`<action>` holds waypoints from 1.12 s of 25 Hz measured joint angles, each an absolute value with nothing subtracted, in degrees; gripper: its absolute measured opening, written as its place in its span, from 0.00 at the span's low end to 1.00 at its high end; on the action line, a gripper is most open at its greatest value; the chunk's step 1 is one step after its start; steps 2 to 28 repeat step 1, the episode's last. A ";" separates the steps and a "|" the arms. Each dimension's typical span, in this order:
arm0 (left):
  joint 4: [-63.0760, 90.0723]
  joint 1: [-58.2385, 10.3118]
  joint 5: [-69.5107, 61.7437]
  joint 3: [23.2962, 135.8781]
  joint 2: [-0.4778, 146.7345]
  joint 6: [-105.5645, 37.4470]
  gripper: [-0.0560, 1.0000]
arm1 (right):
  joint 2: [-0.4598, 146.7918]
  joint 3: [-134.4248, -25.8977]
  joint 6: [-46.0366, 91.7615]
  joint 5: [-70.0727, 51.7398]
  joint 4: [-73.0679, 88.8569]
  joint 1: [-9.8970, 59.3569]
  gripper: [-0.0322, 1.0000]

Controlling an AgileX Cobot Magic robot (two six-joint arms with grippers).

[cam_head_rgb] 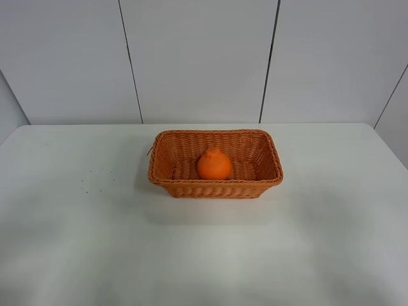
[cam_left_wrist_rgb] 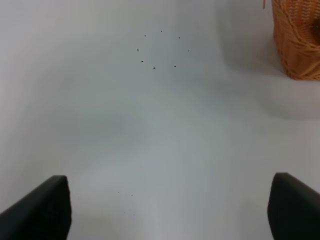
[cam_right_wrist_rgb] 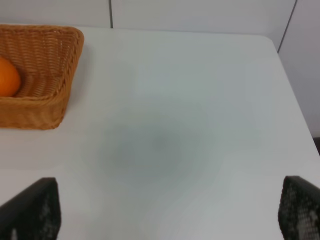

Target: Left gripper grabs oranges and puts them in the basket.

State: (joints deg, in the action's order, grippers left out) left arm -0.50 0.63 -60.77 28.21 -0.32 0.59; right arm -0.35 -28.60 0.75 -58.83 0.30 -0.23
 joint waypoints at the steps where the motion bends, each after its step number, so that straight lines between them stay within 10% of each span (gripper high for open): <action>1: -0.50 0.63 -60.77 28.21 -0.32 0.59 0.90 | -0.35 -28.60 0.75 -58.83 0.30 -0.23 0.70; 28: -0.50 0.63 -60.77 28.21 -0.32 0.59 0.90 | -0.35 -28.60 0.75 -58.83 0.30 -0.23 0.70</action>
